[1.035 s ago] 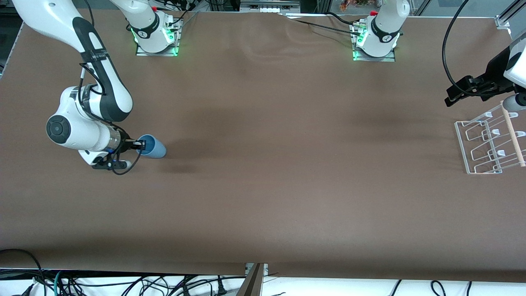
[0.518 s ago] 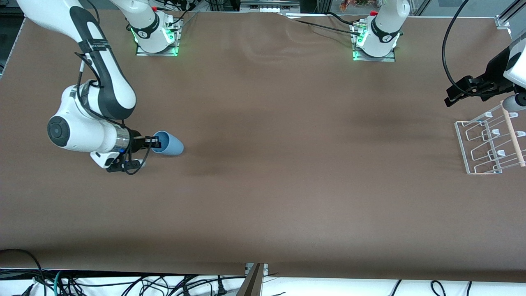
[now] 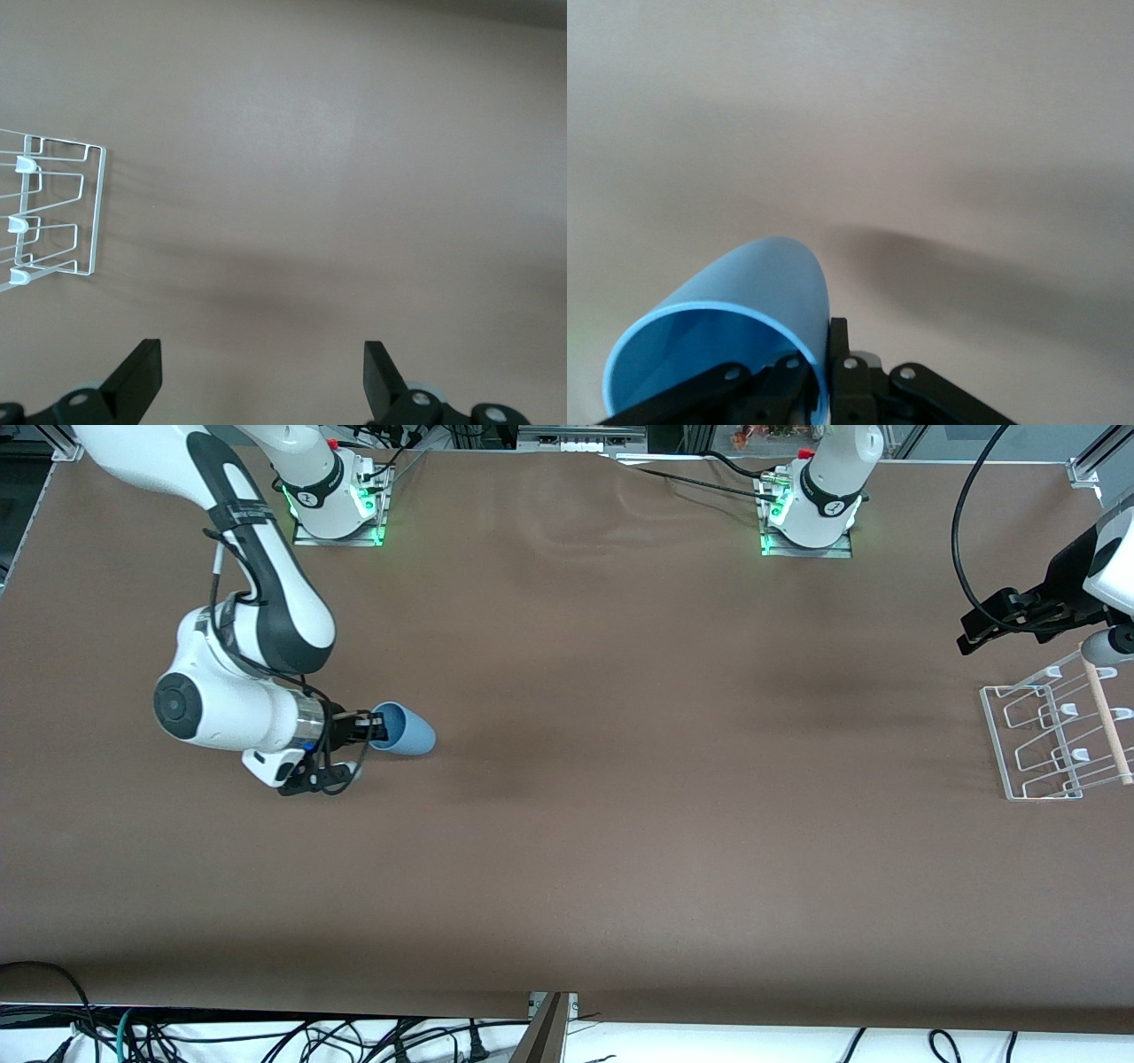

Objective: Transfer cup to left arm and place on rack
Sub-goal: 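Lift the blue cup and carry it toward the table's middle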

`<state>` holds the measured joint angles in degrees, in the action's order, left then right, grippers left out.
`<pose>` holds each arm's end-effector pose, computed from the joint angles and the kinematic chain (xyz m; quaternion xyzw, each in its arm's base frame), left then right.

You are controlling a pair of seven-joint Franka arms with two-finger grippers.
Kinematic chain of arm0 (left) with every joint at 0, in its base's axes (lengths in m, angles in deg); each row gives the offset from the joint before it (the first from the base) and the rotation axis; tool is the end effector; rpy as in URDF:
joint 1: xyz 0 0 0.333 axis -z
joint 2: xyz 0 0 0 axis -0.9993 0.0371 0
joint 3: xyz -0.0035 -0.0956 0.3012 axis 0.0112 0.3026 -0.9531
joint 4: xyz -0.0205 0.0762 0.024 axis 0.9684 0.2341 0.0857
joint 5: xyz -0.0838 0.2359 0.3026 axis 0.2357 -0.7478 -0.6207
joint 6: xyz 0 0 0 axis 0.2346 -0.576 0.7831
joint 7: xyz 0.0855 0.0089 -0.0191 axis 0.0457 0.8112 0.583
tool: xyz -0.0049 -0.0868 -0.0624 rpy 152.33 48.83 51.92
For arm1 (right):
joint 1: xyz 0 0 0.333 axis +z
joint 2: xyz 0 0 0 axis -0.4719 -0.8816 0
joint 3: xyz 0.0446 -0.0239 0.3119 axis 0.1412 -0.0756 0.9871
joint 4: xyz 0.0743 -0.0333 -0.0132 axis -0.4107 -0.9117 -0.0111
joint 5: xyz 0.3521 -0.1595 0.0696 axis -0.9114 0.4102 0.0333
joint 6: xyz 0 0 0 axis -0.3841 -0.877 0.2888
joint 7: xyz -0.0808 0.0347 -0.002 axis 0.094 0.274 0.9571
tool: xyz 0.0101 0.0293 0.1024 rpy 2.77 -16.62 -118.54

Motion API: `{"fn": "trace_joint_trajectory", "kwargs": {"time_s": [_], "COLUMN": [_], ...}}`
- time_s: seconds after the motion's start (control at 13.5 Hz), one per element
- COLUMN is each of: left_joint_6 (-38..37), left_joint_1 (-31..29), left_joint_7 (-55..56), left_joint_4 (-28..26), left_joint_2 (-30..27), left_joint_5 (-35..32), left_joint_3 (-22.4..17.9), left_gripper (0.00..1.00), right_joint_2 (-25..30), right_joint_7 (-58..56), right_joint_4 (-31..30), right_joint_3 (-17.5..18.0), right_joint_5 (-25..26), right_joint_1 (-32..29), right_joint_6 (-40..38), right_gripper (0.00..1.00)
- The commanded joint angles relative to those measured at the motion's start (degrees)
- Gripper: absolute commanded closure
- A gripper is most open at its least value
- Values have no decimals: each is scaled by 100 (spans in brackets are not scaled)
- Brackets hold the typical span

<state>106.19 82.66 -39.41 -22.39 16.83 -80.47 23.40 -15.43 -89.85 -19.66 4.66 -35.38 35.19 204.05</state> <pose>0.5489 -0.0178 0.6247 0.9951 0.0984 -0.0050 0.0016 0.6076 0.1804 0.3061 -0.9794 -0.0860 0.0976 0.1547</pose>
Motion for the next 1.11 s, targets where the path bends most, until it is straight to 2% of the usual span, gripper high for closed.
{"fn": "trace_joint_trajectory", "kwargs": {"time_s": [0.0, 0.3, 0.52, 0.67, 1.04], "left_joint_6": [-61, -61, -61, -61, -43], "left_joint_1": [12, 21, 21, 30, 38], "left_joint_7": [-29, -29, -29, -29, -29], "left_joint_4": [177, 177, 177, 168, 177], "left_joint_2": [88, 88, 88, 88, 106], "left_joint_5": [-176, -176, -176, -176, -185], "left_joint_3": [34, 35, 35, 26, 34], "left_gripper": [0, 0, 0, 0, 0], "right_joint_2": [-163, -260, -269, -260, -321], "right_joint_7": [180, 198, 198, 207, 698], "right_joint_4": [358, 552, 561, 604, 841], "right_joint_3": [25, 131, 149, 149, 149], "right_joint_5": [-435, -612, -1331, -1605, -1861], "right_joint_1": [210, 334, 378, 457, 773], "right_joint_6": [-130, -139, -130, -139, -86], "right_gripper": [100, 100, 100, 100, 100]}}
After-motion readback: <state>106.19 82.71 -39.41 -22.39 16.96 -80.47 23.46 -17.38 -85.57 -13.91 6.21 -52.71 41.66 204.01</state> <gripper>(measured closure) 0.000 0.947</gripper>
